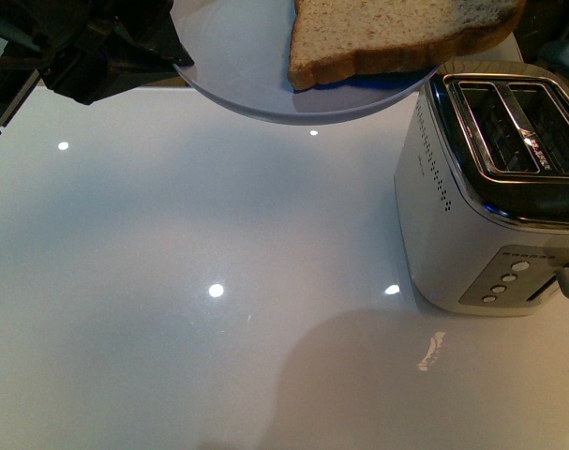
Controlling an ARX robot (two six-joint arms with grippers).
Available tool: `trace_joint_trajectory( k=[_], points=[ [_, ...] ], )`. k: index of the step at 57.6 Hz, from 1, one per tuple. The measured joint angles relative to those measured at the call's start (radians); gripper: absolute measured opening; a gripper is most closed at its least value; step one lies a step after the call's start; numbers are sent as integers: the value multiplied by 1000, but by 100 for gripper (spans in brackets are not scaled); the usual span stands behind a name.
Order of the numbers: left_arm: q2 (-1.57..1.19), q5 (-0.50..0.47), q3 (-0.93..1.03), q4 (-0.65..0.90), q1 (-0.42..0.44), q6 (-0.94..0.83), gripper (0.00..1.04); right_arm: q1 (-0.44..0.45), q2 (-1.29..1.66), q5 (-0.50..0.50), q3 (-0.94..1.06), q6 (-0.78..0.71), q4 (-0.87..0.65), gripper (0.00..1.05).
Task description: Left arm holds plate, right arm toasts bread
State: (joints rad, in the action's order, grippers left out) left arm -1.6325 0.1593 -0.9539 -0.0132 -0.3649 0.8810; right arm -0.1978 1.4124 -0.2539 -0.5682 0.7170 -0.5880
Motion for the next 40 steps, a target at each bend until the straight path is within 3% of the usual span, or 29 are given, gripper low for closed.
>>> trace_joint_trajectory(
  k=[9, 17, 40],
  points=[
    [0, 0, 0, 0, 0, 0, 3, -67, 80, 34, -62, 36, -21, 96],
    [0, 0, 0, 0, 0, 0, 3, -96, 111, 55, -73, 54, -25, 62],
    [0, 1, 0, 0, 0, 2, 3, -93, 63, 61, -73, 79, -27, 6]
  ],
)
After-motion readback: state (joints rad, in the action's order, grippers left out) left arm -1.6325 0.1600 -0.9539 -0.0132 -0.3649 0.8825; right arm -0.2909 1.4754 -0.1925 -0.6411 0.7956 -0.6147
